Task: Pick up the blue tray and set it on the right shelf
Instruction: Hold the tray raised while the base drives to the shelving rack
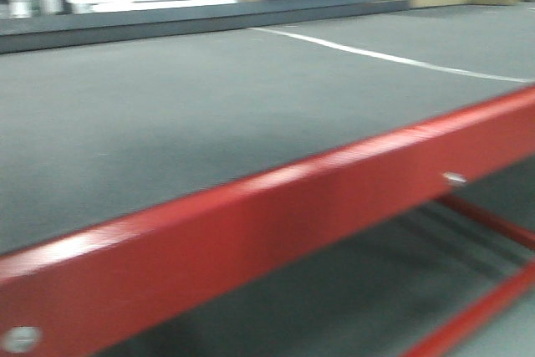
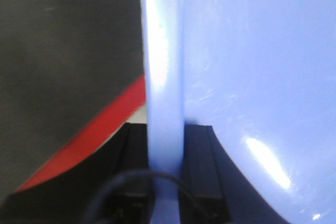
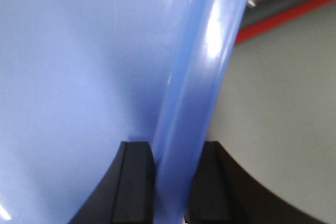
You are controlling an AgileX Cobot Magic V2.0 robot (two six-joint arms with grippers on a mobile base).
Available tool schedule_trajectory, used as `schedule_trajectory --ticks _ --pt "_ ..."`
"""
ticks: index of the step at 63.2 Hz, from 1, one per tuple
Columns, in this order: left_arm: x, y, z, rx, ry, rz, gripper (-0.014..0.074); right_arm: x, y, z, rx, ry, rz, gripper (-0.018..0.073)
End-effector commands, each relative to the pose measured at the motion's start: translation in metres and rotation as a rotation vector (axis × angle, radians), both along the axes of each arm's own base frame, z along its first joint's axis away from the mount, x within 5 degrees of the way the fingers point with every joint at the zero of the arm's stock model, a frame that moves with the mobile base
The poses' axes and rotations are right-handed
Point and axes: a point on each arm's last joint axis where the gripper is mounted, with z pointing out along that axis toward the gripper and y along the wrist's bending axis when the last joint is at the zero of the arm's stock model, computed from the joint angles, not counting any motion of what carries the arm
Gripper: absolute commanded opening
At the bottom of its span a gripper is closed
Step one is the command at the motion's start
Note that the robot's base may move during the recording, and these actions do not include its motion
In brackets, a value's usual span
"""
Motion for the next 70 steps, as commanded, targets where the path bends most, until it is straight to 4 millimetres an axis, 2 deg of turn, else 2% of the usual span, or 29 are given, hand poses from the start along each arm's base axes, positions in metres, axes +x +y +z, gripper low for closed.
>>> schedule_trajectory --ticks 1,70 --pt "-0.0115 0.0158 0.0121 0.075 -0.002 0.012 -0.0048 -0.0038 -0.0086 0.0133 -0.061 -0.092 0.000 0.0057" --pt "-0.0115 0.0158 0.0121 0.075 -0.002 0.012 -0.0048 -0.0038 -0.0086 0.0133 -0.061 -0.092 0.000 0.0057"
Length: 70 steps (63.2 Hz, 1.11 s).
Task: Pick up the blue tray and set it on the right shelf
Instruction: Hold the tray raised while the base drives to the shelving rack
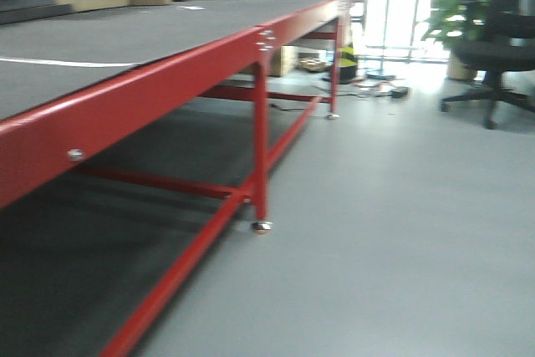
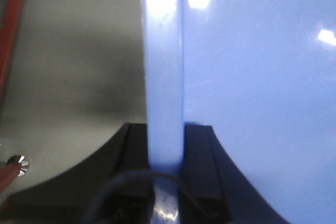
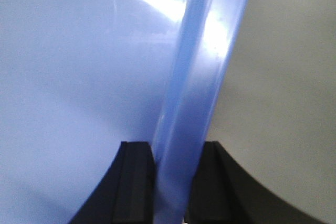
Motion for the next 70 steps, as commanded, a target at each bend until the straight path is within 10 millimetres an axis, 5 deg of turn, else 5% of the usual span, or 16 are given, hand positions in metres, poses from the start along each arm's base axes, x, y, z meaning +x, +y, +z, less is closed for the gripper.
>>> schedule_trajectory --ticks 1,70 --pt "-0.0114 0.0160 0.0121 0.077 -0.003 0.012 -0.0048 -0.0039 -0.0084 0.0133 -0.059 -0.091 0.000 0.0057" --pt "-0.0114 0.0160 0.0121 0.076 -0.003 0.012 -0.0048 -0.0040 -0.0084 0.0133 -0.059 -0.090 0.000 0.0057"
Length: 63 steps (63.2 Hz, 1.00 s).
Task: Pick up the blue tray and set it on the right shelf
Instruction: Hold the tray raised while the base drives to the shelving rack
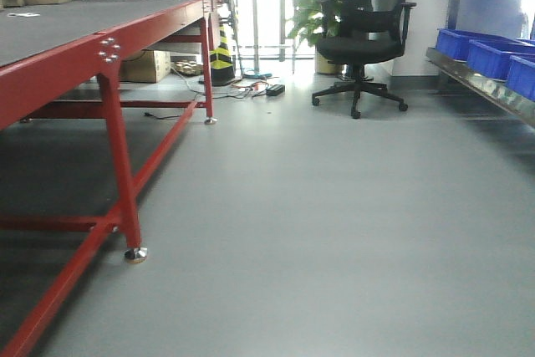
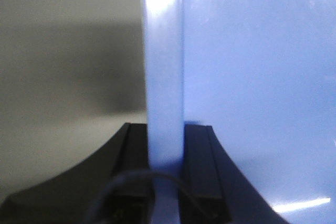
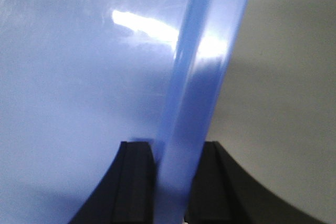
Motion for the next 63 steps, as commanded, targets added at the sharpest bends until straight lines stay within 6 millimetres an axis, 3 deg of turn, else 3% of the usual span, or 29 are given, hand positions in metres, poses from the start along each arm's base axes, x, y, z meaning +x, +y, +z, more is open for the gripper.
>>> schedule_trajectory --ticks 1,63 --pt "-0.0113 0.0159 0.0122 0.075 -0.005 0.012 -0.0048 -0.0025 -0.0079 0.0127 -0.059 -0.090 0.000 0.0057" --pt "-0.0121 0.0146 0.0122 0.062 0.004 0.007 -0.0048 -0.0025 -0.0079 0.0127 -0.059 -0.090 0.000 0.0057"
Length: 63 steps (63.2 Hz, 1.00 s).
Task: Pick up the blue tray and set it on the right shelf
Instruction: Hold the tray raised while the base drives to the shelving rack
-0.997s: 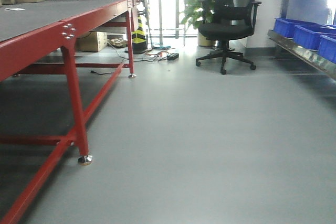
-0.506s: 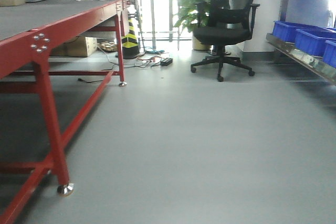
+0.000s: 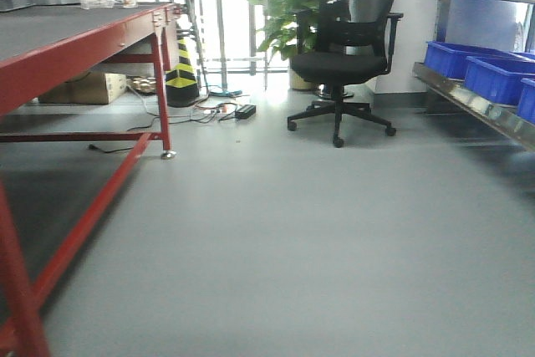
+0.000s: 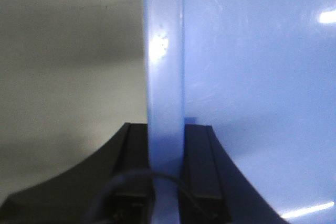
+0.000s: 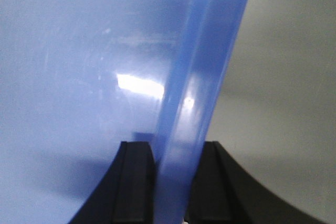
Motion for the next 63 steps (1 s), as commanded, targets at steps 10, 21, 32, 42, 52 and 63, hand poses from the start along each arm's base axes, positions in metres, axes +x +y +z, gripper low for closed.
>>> schedule_trajectory --ticks 10,21,32,42,52,63 --pt "-0.0130 0.0133 0.0123 0.047 0.013 0.001 -0.0048 -0.0027 -0.0079 0.0126 -0.060 -0.089 0.000 0.0057" --pt "-0.0134 0.0127 0.0123 0.041 0.017 -0.002 -0.0048 -0.0022 -0.0078 0.0124 -0.060 -0.088 0.000 0.0057" --pt "-0.0136 0.0124 0.0123 0.037 0.020 -0.003 -0.0048 -0.0022 -0.0078 0.0124 -0.060 -0.089 0.000 0.0057" --pt "-0.0152 0.0100 0.0126 0.012 0.036 -0.013 -0.0048 -0.0021 -0.0078 0.0125 -0.060 -0.090 0.000 0.0057" --pt "-0.0152 0.0100 0.0126 0.012 0.036 -0.013 -0.0048 -0.0021 -0.0078 0.0125 -0.060 -0.090 0.000 0.0057" --pt "-0.0152 0.0100 0.0126 0.012 0.036 -0.013 -0.0048 -0.0021 -0.0078 0.0125 -0.060 -0.090 0.000 0.0057"
